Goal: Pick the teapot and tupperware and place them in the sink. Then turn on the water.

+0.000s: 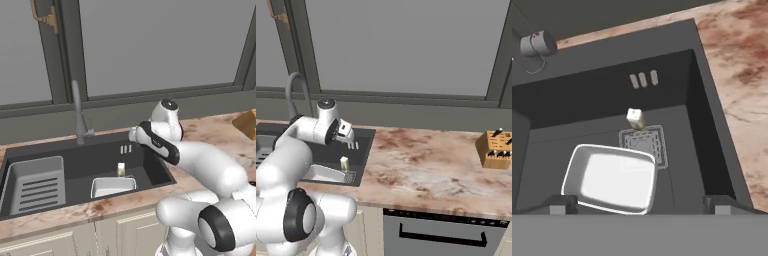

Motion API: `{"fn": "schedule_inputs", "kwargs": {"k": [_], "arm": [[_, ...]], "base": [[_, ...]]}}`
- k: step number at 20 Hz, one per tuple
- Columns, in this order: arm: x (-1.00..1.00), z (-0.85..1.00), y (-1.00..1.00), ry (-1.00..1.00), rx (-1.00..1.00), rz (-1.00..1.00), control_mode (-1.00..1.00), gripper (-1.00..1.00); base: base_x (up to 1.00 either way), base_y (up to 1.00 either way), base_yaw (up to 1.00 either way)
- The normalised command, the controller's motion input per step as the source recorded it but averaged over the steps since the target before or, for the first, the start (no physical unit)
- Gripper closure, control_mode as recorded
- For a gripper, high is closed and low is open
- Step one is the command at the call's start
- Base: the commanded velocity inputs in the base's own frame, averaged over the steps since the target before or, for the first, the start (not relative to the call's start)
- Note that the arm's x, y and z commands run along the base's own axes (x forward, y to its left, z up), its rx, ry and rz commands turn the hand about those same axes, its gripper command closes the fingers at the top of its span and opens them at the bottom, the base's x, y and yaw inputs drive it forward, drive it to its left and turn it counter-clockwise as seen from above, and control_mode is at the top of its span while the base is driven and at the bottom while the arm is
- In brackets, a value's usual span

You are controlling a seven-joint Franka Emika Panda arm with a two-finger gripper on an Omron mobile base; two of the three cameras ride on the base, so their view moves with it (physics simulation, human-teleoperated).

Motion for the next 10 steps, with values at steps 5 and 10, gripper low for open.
{"fn": "schedule_inputs", "kwargs": {"k": [5, 10], "arm": [[-0.48, 0.37, -0.11, 0.02, -0.02, 0.00, -1.00, -1.00], [-0.74, 0.35, -0.13, -0.02, 0.00, 0.00, -1.00, -1.00]], "base": [[0.00, 0.00, 0.00], [0.00, 0.00, 0.00]]}}
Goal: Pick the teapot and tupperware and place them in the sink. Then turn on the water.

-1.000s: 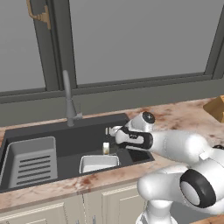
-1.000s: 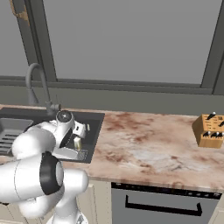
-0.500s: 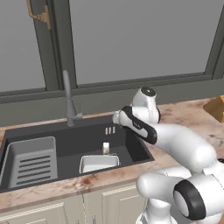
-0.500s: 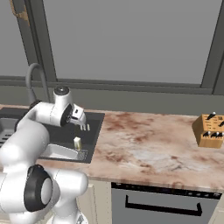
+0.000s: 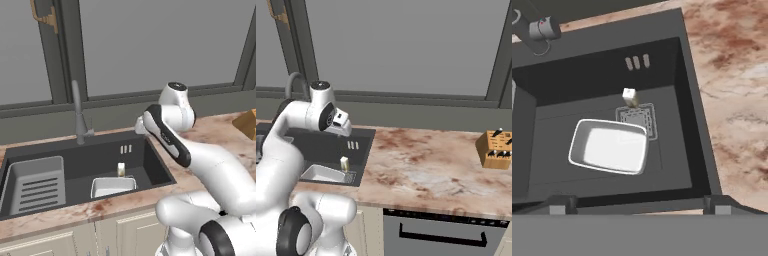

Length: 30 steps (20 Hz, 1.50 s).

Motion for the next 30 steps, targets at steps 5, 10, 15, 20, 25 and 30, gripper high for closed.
{"fn": "schedule_inputs", "kwargs": {"k": [5, 10, 15, 20, 25, 30], "arm": [[-0.93, 0.35, -0.14, -0.09, 0.00, 0.00, -1.00, -1.00], [-0.57, 0.58, -0.06, -0.01, 0.00, 0.00, -1.00, -1.00], [-0.20, 0.67, -0.05, 0.05, -0.07, 0.00, -1.00, -1.00], [-0.36, 0.37, 0.00, 0.00, -0.07, 0.00, -1.00, -1.00], [-0.15, 0.01, 0.00, 0.00, -0.01, 0.00, -1.00, -1.00], [0.00, 0.00, 0.00, 0.00, 0.00, 0.00, -1.00, -1.00]], "base": [[0.00, 0.00, 0.00], [0.00, 0.00, 0.00], [0.00, 0.00, 0.00], [0.00, 0.00, 0.00], [0.00, 0.00, 0.00], [0.00, 0.00, 0.00]]}}
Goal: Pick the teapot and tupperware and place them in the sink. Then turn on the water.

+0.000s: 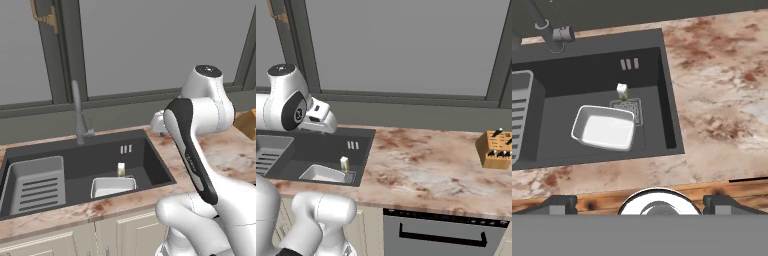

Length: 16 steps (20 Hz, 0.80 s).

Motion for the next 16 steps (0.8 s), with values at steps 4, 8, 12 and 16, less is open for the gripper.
{"fn": "schedule_inputs", "kwargs": {"k": [4, 8, 12, 16], "arm": [[0.00, 0.00, 0.00, 0.00, 0.00, 0.00, -1.00, -1.00], [0.00, 0.00, 0.00, 0.00, 0.00, 0.00, 1.00, -1.00], [0.00, 0.00, 0.00, 0.00, 0.00, 0.00, 1.00, -1.00], [0.00, 0.00, 0.00, 0.00, 0.00, 0.00, 1.00, -1.00]], "base": [[0.00, 0.00, 0.00], [-0.37, 0.00, 0.00], [-1.00, -0.07, -0.01], [-1.00, -0.13, -0.04]]}}
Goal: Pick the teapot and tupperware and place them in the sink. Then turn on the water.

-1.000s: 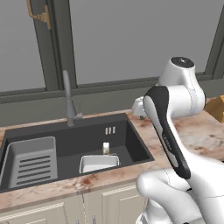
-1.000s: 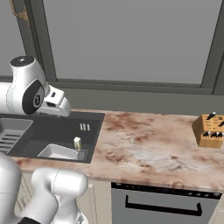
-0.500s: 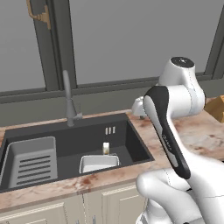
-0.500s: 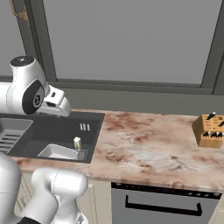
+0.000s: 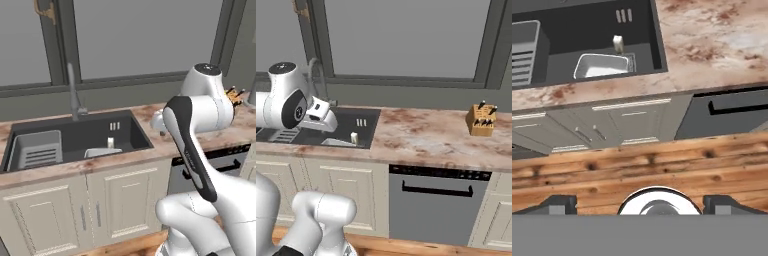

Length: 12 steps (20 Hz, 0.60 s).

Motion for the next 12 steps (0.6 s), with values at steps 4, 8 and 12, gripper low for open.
{"fn": "schedule_inputs", "kwargs": {"k": [4, 8, 12], "arm": [[0.00, 0.00, 0.00, 0.00, 0.00, 0.00, 1.00, -1.00], [0.00, 0.00, 0.00, 0.00, 0.00, 0.00, 1.00, -1.00], [0.00, 0.00, 0.00, 0.00, 0.00, 0.00, 1.00, -1.00]], "base": [[-1.00, -0.06, -0.02], [-0.61, 0.07, 0.28], [-0.31, 0.32, 0.62]]}}
